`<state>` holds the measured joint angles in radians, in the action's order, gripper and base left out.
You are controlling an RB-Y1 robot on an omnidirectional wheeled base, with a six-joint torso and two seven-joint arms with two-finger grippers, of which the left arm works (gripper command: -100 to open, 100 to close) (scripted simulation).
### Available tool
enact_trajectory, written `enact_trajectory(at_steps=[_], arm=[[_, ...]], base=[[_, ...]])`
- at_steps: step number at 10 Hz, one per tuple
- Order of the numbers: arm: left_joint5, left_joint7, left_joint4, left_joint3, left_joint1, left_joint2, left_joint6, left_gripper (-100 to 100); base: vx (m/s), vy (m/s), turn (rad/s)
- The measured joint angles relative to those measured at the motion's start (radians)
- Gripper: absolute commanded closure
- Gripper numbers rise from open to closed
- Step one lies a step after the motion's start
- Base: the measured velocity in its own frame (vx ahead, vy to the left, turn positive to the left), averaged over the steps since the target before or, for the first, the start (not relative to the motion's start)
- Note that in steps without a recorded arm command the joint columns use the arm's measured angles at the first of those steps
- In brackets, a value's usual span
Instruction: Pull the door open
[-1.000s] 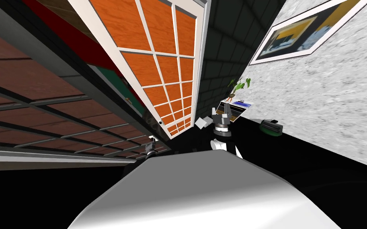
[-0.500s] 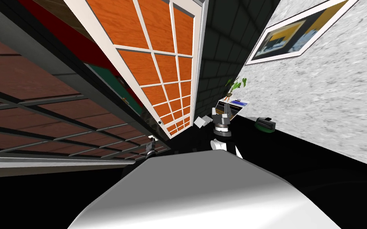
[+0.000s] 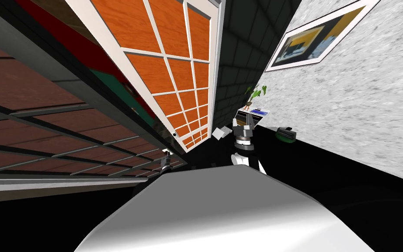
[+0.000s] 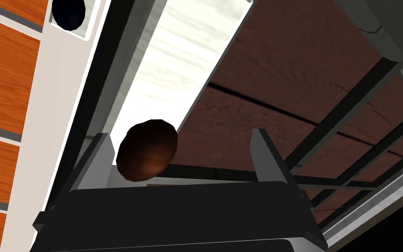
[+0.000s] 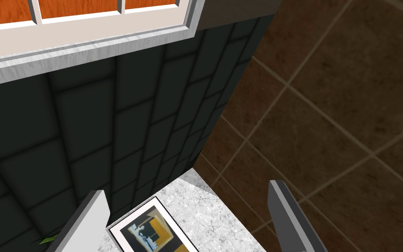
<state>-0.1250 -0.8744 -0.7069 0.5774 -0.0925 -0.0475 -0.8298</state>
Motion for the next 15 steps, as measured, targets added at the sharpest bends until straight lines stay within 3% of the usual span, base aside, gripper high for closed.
enact_trajectory(at_steps=[4,7,9,11,12,14,15], arm=[[0.001,0.096,-0.038,-0.006,-0.013,0.008,0.025,100],[0.002,0.145,-0.021,-0.01,-0.012,0.002,0.012,100],[0.004,0.193,-0.031,-0.011,-0.011,0.005,0.026,100],[0.007,0.198,-0.004,-0.007,0.006,0.001,0.012,100],[0.007,0.22,-0.007,-0.01,0.001,-0.004,0.013,100],[0.012,0.26,0.033,-0.005,0.023,-0.011,-0.007,100],[0.01,0.273,0.018,-0.008,0.015,-0.007,-0.002,100]], base=[[-0.031,0.011,-0.052],[-0.026,0.013,-0.05],[-0.027,0.006,-0.016],[-0.021,0.01,-0.04],[-0.048,0.024,-0.067],[-0.025,0.011,-0.03],[-0.029,0.002,-0.061]])
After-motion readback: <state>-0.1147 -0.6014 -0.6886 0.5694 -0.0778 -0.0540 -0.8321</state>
